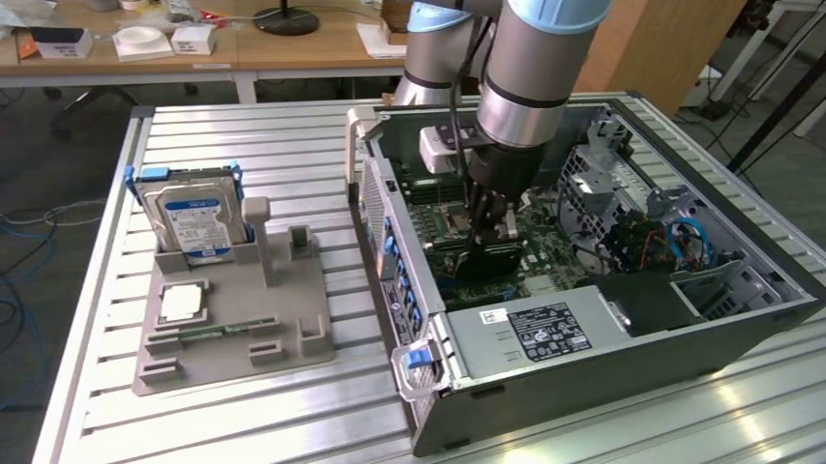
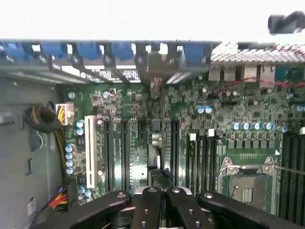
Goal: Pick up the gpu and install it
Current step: 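Press down on the gpu until it lock into place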
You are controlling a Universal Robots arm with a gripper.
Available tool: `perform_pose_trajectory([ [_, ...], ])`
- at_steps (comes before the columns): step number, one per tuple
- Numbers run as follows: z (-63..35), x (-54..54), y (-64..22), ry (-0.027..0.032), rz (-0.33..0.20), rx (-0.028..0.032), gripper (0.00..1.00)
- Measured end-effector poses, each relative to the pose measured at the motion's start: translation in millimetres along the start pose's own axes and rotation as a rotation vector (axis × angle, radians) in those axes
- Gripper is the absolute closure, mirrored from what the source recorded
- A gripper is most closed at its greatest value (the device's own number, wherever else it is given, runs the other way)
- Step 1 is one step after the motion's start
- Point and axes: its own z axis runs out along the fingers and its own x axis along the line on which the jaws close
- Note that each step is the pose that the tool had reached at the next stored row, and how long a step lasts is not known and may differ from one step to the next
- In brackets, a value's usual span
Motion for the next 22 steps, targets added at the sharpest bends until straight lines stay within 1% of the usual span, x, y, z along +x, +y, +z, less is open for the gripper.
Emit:
perform_pose_trajectory([
  [2,-5.5,0.0,4.8,0.0002,0.000,0.0001,0.89],
  [4,-12.4,0.1,11.2,0.0001,0.000,0.0001,0.89],
  [6,-17.1,0.3,18.2,0.0001,0.000,0.0001,0.89],
  [8,-18.5,0.2,26.8,0.0002,0.000,0.0001,0.89],
  [12,-18.9,-1.7,44.8,0.0028,0.000,0.0000,0.89],
  [13,-18.8,-2.5,47.4,0.0046,0.000,0.0001,0.89],
  [16,-19.5,-2.6,49.3,0.0057,0.000,-0.0004,0.89],
  [17,-20.4,-2.6,49.3,0.0056,0.000,-0.0059,0.89],
  [18,-21.5,-2.6,49.5,0.0058,0.000,-0.0137,0.89],
  [21,-25.6,-2.6,49.8,0.0063,0.001,-0.0313,0.89],
  [22,-26.9,-2.6,50.0,0.0065,0.001,-0.0384,0.89],
])
